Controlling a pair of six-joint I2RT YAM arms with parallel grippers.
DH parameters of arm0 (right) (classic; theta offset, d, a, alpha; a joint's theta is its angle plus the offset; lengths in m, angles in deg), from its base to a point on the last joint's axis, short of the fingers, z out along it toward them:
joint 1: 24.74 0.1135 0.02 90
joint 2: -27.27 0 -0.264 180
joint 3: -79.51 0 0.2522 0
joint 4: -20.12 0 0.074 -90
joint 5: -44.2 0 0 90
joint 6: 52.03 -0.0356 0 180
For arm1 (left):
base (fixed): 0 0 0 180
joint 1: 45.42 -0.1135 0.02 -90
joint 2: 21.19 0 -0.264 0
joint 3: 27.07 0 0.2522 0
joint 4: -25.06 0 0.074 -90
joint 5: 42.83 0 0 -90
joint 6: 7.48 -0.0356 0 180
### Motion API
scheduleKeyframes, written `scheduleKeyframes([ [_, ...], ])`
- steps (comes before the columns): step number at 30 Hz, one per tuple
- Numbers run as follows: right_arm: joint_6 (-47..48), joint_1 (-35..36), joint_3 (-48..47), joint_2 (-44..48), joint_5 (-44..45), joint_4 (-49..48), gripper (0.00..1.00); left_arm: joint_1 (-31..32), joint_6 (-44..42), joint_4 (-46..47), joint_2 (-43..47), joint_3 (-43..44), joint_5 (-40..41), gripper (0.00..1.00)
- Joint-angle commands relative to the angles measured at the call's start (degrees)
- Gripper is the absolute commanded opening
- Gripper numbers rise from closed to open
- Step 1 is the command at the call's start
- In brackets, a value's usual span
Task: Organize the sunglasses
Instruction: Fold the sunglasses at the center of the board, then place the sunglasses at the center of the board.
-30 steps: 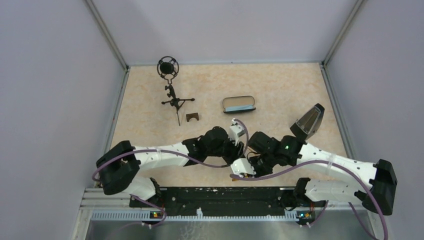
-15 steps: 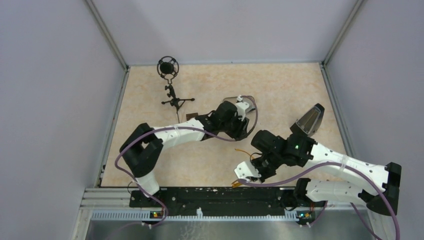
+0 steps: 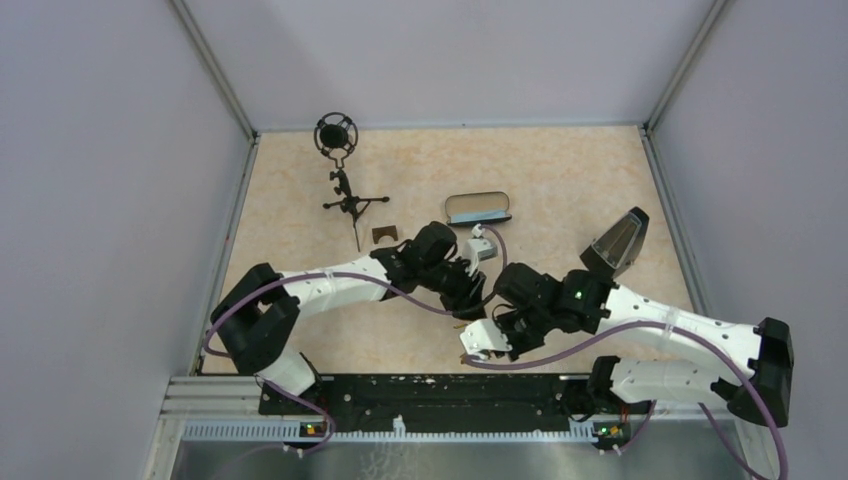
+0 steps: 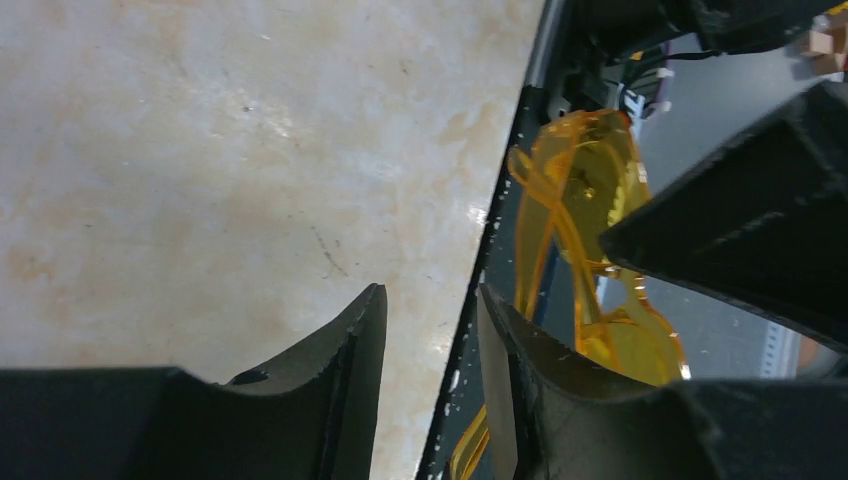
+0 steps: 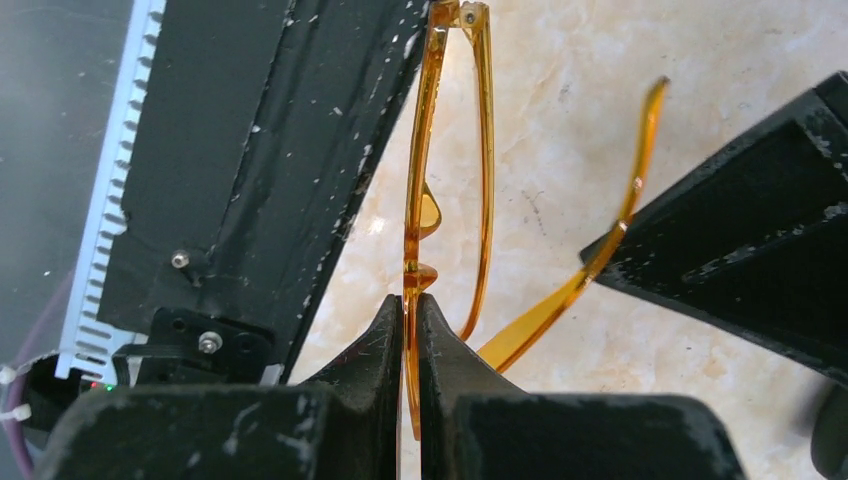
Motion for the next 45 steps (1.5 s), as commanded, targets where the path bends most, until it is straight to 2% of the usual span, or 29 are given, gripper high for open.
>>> scheduleKeyframes([
  [1, -2.86, -1.41, -0.73, -1.23, -0.04, -7.05, 0.00, 0.55, 2.71, 5.95, 4.00, -2.62, -5.46, 0.45],
  [7, -4.43, -7.16, -2.04, -4.45, -4.19, -9.98, 0.00, 1.12, 4.92, 9.07, 4.78, -5.53, -5.01, 0.43],
  [12, -4.68, -8.51, 0.51, -6.71, -5.24, -12.33, 0.00, 0.77, 7.93, 9.40, 4.51, -6.41, -1.23, 0.44],
  [15, -3.21, -9.63, 2.85, -8.47, -5.93, -12.89, 0.00, -0.22, 10.06, 3.22, 4.01, -4.75, 8.98, 0.57],
  [18, -0.19, -12.03, 3.57, -11.71, -7.36, -10.89, 0.00, -3.21, 13.88, -4.37, 4.69, -3.46, 20.81, 0.64],
  [22, 3.95, -16.52, 1.30, -17.50, -10.56, -7.18, 0.00, -6.96, 16.27, -1.94, 10.02, -8.38, 26.11, 0.69],
  [26, 7.65, -20.11, -2.11, -26.09, -12.07, -4.60, 0.02, -7.79, 19.41, -1.70, 17.28, -12.84, 33.60, 0.72],
  [32, 12.75, -25.94, -12.46, -40.45, -15.53, 2.31, 0.03, -8.00, 21.96, -2.93, 27.29, -16.87, 43.99, 0.75],
  [37, 15.78, -29.37, -21.03, -48.23, -16.77, 6.89, 0.11, -7.99, 21.75, -3.24, 31.79, -18.50, 44.98, 0.76],
  [40, 15.99, -30.68, -24.15, -49.99, -17.20, 7.39, 0.29, -7.98, 21.90, -3.19, 32.87, -19.40, 44.05, 0.76],
  [45, 15.02, -32.18, -27.41, -50.12, -17.98, 7.87, 0.47, -8.00, 21.53, -2.25, 34.25, -20.77, 41.49, 0.76],
])
